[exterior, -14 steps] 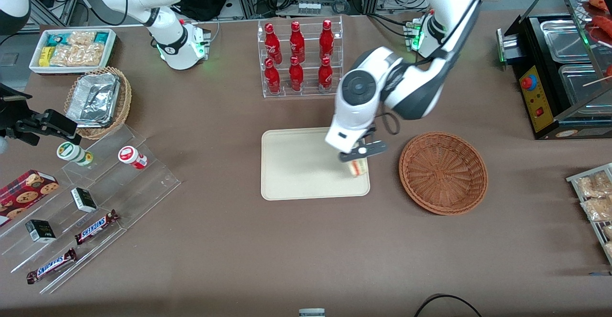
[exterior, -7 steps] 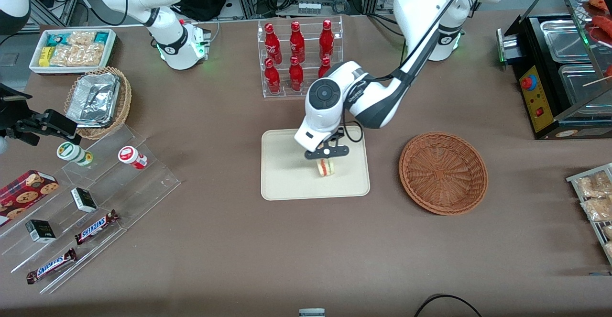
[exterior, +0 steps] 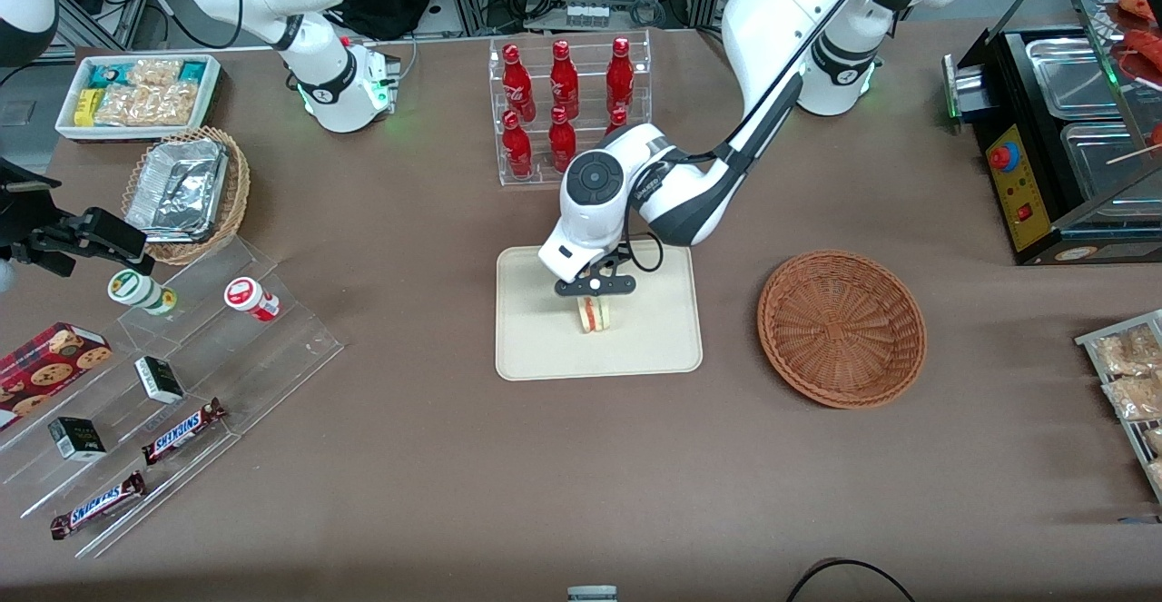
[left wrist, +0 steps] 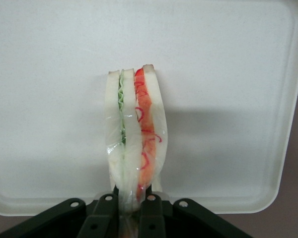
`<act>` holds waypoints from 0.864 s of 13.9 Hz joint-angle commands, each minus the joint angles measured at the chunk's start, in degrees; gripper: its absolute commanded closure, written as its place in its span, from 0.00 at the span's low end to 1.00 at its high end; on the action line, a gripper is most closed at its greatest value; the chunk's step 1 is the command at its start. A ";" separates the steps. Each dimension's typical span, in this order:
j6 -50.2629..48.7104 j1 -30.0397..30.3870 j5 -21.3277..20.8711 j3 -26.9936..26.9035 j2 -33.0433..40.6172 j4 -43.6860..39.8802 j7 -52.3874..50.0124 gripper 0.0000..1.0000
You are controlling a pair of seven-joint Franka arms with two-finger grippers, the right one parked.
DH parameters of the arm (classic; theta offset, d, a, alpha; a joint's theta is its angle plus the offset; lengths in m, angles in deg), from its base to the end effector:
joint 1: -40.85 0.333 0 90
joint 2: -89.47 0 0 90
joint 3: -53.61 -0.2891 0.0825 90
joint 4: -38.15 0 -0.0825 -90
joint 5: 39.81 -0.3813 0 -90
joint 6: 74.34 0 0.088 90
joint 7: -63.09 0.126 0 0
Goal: Place sandwich from basket to tray
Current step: 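Lower the sandwich onto the tray and open the left gripper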
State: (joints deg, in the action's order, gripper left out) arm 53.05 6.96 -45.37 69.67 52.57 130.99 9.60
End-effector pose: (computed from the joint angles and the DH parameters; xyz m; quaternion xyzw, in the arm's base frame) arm 0.4480 -0.4994 0.2186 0.9986 0.0272 -0.0401 0.0224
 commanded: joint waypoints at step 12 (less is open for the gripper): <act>-6.60 -0.57 -2.09 -0.68 4.46 -1.26 0.06 0.00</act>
State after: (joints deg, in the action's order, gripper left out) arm 51.00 6.82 -47.55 69.63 52.70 129.49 10.44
